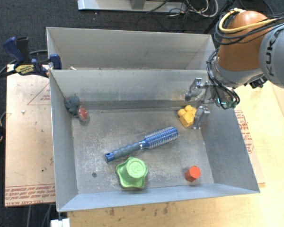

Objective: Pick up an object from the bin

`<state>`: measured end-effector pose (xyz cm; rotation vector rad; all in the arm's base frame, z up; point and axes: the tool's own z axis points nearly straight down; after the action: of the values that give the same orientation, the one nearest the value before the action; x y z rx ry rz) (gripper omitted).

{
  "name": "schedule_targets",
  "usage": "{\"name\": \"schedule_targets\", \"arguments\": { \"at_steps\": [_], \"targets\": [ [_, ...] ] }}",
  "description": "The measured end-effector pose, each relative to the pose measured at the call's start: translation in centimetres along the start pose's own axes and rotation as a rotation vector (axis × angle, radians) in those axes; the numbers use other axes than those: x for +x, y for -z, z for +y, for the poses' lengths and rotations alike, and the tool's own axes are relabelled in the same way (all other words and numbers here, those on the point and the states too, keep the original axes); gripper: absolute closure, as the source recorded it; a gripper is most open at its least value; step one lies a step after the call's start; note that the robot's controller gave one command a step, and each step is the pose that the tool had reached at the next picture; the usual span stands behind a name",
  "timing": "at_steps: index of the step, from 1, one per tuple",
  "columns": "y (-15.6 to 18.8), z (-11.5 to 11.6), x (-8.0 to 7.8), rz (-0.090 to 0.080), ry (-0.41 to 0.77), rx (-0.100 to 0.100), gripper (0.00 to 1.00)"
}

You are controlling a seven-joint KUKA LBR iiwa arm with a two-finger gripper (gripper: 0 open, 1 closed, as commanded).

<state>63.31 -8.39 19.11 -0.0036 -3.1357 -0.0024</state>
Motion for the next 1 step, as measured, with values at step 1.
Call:
{"name": "schedule_targets", "arguments": {
  "at_steps": [1],
  "targets": [
    [-12.06, -0.50, -1.77, -0.012, -0.133, -0.001, 0.00]
  ]
}}
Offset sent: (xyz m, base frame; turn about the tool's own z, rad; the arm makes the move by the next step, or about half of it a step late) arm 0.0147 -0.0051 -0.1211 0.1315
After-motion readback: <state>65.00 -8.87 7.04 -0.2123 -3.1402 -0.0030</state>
